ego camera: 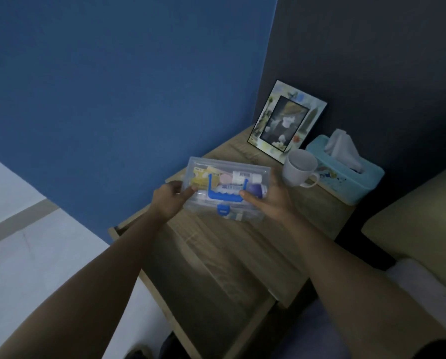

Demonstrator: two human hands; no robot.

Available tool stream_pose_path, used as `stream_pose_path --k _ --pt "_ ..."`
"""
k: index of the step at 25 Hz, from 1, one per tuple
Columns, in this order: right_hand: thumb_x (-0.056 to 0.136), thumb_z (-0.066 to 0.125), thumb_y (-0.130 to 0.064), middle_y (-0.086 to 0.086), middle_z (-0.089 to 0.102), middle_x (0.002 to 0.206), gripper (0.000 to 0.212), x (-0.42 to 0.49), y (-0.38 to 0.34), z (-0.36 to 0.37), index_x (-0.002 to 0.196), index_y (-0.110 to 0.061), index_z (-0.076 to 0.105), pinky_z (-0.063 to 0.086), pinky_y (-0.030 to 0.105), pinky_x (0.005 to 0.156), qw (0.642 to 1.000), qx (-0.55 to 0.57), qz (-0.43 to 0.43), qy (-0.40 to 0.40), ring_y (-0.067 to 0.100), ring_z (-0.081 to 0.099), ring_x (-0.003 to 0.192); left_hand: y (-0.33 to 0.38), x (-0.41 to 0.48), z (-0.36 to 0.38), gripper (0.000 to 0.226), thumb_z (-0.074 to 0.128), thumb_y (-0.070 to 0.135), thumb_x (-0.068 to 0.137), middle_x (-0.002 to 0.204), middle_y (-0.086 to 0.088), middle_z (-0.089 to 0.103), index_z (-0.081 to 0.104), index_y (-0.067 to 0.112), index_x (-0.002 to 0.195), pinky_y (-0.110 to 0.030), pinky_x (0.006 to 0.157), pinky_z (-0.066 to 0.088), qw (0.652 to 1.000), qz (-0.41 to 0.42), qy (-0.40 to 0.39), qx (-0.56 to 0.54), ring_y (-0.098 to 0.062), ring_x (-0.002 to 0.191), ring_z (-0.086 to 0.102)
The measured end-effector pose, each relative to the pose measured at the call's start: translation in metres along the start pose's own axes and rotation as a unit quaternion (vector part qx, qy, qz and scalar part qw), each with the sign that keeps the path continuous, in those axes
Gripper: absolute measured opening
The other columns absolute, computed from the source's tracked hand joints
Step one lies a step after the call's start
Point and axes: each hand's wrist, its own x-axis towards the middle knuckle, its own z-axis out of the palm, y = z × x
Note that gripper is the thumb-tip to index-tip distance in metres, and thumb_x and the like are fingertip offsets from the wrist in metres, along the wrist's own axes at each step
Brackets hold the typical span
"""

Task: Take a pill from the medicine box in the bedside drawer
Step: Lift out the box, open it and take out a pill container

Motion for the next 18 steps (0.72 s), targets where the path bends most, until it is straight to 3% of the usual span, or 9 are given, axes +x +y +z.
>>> stream_pose_path --k 3,5,7,9,11,14,18 --pt "0.062 0.074 -0.06 -0.007 0.056 0.126 0.089 0.003 0.004 -0.002 0.131 -0.021 0.034 0.047 0.036 0.095 1.0 -0.005 0.003 -0.01 0.019 0.056 0.116 0.003 -0.001 0.005 0.048 0.057 0.049 0.084 0.109 -0.008 0.07 0.066 0.012 0.114 -0.027 0.083 0.043 1.0 -0.003 0.005 0.004 -0.024 0.102 0.063" --pt "0.065 0.071 -0.061 -0.002 0.05 0.131 0.097 0.004 0.002 -0.002 0.139 -0.018 0.025 0.042 0.033 0.096 0.999 -0.038 0.003 -0.029 0.024 0.048 0.125 0.009 -0.005 0.006 0.053 0.053 0.053 0.085 0.114 -0.01 0.068 0.063 0.011 0.116 -0.032 0.087 0.043 0.999 -0.018 0.016 0.034 -0.028 0.108 0.061" --pt "0.07 0.062 -0.067 0.012 0.029 0.151 0.107 0.004 -0.001 -0.002 0.146 -0.012 0.011 0.032 0.043 0.107 0.988 -0.157 -0.006 -0.012 0.032 0.03 0.137 0.016 -0.019 0.015 0.06 0.051 0.055 0.085 0.121 -0.013 0.063 0.055 0.007 0.122 -0.035 0.09 0.042 0.991 -0.086 0.106 -0.01 -0.03 0.112 0.058" --pt "0.08 0.051 -0.065 0.017 0.014 0.156 0.097 0.003 -0.005 -0.005 0.146 -0.007 0.01 0.021 0.046 0.113 0.955 -0.279 -0.101 0.006 0.033 0.016 0.142 0.026 -0.048 0.04 0.056 0.051 0.055 0.085 0.116 -0.011 0.063 0.053 0.01 0.118 -0.035 0.085 0.044 0.944 -0.193 0.214 -0.162 -0.027 0.105 0.06" --pt "0.088 0.041 -0.059 0.012 0.006 0.159 0.083 0.0 -0.007 -0.008 0.147 -0.009 0.012 0.015 0.044 0.116 0.928 -0.321 -0.182 -0.054 0.027 0.008 0.145 0.034 -0.074 0.068 0.049 0.049 0.056 0.085 0.099 -0.007 0.067 0.059 0.012 0.104 -0.037 0.078 0.052 0.919 -0.249 0.171 -0.253 -0.022 0.09 0.064" --pt "0.093 0.037 -0.053 0.008 0.003 0.159 0.074 0.0 -0.002 -0.007 0.148 -0.011 0.009 0.009 0.04 0.12 0.91 -0.35 -0.195 -0.107 0.021 0.001 0.146 0.045 -0.081 0.095 0.048 0.048 0.056 0.086 0.095 -0.012 0.069 0.066 0.013 0.096 -0.048 0.091 0.052 0.927 -0.233 0.015 -0.293 -0.027 0.094 0.065" --pt "0.094 0.036 -0.051 0.007 0.0 0.159 0.073 0.003 -0.003 -0.005 0.148 -0.012 0.006 0.005 0.04 0.119 0.908 -0.356 -0.186 -0.118 0.02 -0.003 0.146 0.048 -0.07 0.102 0.035 0.052 0.053 0.085 0.097 -0.011 0.069 0.063 0.019 0.083 -0.047 0.095 0.051 0.928 -0.205 0.013 -0.312 -0.026 0.097 0.065"
